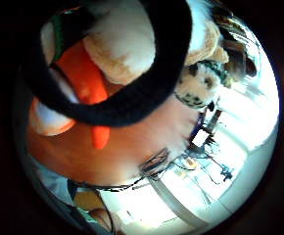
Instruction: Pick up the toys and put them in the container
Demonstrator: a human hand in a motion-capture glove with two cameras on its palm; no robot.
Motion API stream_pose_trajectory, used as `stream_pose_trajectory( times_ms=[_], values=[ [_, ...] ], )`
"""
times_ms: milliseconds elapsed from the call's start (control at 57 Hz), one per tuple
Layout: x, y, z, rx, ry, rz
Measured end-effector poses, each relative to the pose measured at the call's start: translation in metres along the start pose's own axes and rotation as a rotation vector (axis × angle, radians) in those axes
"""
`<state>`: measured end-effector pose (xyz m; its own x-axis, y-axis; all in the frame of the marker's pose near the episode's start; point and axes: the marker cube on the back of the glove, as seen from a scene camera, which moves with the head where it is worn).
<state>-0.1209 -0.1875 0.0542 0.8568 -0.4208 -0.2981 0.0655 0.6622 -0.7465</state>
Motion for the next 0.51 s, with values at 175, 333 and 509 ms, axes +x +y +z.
stream_pose_trajectory(
  times_ms=[175,333,509],
  values=[
    [-0.006,-0.001,0.007,0.041,0.066,-0.012],
    [-0.013,0.011,0.008,0.183,0.109,-0.044],
    [-0.019,0.04,-0.02,0.419,-0.056,-0.081]
  ],
)
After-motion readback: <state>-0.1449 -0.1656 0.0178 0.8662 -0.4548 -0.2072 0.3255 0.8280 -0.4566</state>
